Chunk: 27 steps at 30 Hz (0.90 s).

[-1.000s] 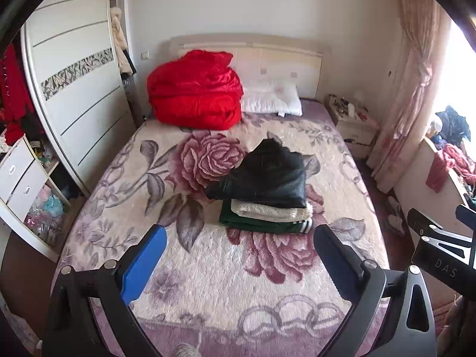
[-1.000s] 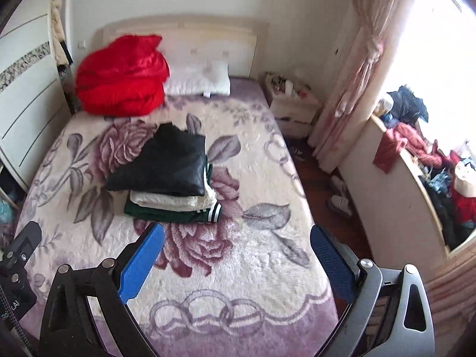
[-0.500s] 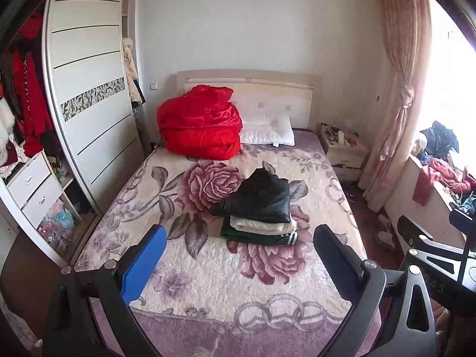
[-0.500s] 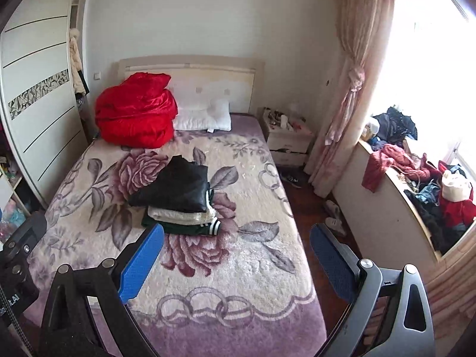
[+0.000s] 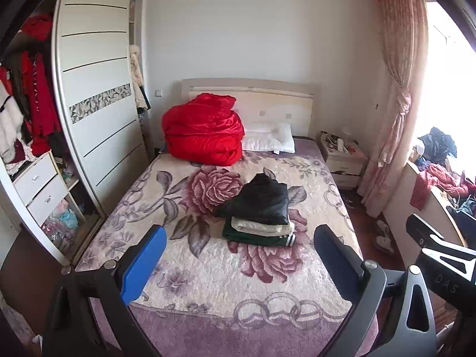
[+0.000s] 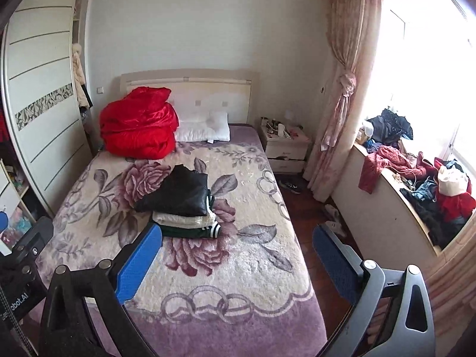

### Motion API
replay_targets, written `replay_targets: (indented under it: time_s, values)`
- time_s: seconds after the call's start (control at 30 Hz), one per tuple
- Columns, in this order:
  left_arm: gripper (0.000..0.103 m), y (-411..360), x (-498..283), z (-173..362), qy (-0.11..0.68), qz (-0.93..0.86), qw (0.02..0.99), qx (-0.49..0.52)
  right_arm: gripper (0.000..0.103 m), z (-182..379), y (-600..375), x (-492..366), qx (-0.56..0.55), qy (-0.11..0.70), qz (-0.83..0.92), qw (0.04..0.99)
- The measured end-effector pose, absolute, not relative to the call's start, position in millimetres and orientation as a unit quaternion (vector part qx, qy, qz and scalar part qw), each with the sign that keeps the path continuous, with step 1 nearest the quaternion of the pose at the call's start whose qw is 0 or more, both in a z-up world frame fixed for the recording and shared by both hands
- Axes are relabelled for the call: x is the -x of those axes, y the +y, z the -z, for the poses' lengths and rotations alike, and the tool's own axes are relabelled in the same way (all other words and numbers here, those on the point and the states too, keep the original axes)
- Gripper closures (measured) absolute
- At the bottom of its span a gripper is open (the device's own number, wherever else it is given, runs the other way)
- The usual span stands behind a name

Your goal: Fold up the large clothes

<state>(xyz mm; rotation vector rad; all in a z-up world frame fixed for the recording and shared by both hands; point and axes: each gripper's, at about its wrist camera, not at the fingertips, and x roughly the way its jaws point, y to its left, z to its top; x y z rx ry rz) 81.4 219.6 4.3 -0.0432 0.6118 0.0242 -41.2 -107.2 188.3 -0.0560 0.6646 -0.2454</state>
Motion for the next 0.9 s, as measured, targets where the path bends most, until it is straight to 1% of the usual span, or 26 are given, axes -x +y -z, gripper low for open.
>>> replay_targets:
  time_s: [0.9]
  values:
    - [0.001,223.0,-66.3,-9.9,0.296,-0.022,0.955,0.019,0.000,-189.8,-105.8,55.7,0.019,0.324,0.092,0.941]
